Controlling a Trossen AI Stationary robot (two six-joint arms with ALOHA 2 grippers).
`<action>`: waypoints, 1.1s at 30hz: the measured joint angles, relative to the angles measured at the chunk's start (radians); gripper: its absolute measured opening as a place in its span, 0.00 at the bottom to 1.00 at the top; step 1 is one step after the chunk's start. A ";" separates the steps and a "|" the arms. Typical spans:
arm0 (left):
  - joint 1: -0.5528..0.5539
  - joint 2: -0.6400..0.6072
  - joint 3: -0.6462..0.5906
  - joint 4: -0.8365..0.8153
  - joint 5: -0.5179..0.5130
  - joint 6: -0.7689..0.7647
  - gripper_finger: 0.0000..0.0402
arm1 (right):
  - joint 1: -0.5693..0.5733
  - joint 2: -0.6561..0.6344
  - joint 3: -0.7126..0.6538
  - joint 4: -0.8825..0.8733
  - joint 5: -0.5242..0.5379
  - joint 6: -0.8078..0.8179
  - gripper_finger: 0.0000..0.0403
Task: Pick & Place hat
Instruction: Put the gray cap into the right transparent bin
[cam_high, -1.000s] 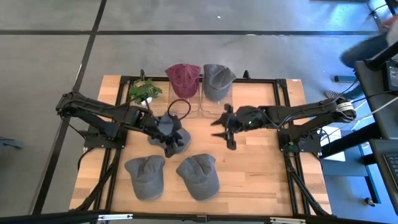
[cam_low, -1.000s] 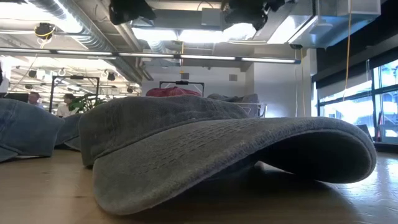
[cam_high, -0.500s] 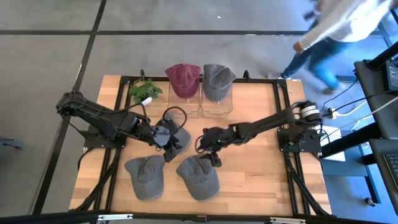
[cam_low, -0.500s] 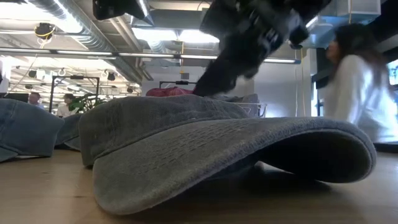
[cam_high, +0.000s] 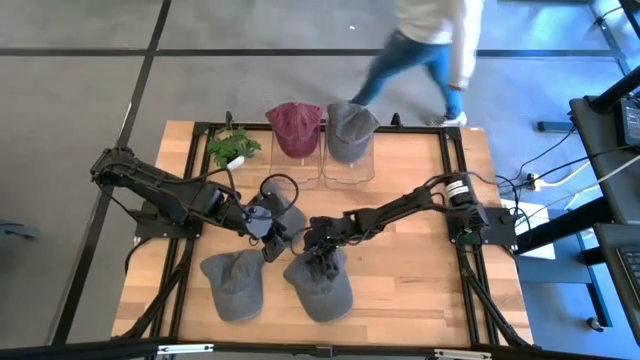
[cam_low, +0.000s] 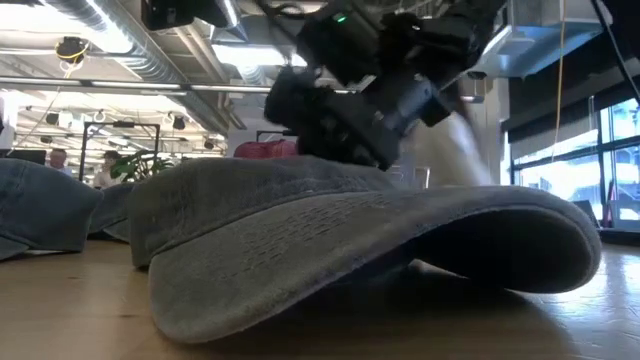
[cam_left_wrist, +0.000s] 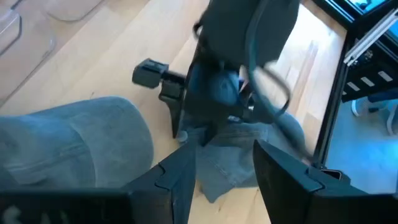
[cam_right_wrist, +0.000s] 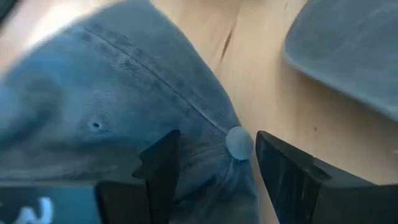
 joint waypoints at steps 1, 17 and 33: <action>0.000 0.000 0.000 0.000 0.000 -0.007 0.38 | 0.002 0.015 0.020 -0.027 0.015 -0.015 0.52; -0.001 0.000 0.000 0.001 -0.010 -0.012 0.36 | 0.024 0.044 0.095 -0.207 0.107 -0.054 0.11; -0.001 -0.135 0.000 0.004 -0.209 0.071 0.36 | -0.025 -0.415 0.087 -0.559 0.332 -0.078 0.07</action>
